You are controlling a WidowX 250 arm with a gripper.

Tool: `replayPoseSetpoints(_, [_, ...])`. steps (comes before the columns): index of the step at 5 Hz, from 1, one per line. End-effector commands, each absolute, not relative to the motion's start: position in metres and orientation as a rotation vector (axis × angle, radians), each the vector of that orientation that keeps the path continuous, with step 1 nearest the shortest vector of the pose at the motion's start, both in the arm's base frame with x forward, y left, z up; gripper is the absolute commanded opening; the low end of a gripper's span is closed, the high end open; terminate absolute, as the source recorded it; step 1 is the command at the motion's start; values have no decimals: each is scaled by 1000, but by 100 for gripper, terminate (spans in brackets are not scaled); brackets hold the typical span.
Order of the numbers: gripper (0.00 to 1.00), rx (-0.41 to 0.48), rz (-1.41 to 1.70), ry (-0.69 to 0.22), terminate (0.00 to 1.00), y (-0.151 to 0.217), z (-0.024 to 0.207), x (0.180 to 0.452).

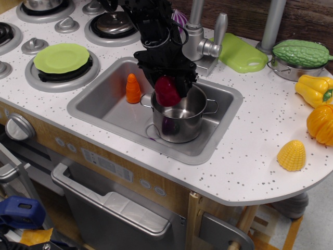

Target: Put sweet potato in pot which is in sink

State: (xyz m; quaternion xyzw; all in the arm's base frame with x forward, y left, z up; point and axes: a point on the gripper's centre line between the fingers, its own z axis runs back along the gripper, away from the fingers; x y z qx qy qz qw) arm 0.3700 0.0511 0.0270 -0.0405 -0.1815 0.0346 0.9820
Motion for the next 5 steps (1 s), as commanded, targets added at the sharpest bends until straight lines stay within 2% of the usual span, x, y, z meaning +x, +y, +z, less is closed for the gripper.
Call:
replayPoseSetpoints(1, [100, -66, 37, -479, 0, 42, 26, 397])
replayPoseSetpoints(4, [100, -84, -7, -490, 0, 47, 23, 401])
replayPoseSetpoints(5, [100, -84, -7, -490, 100, 47, 23, 401])
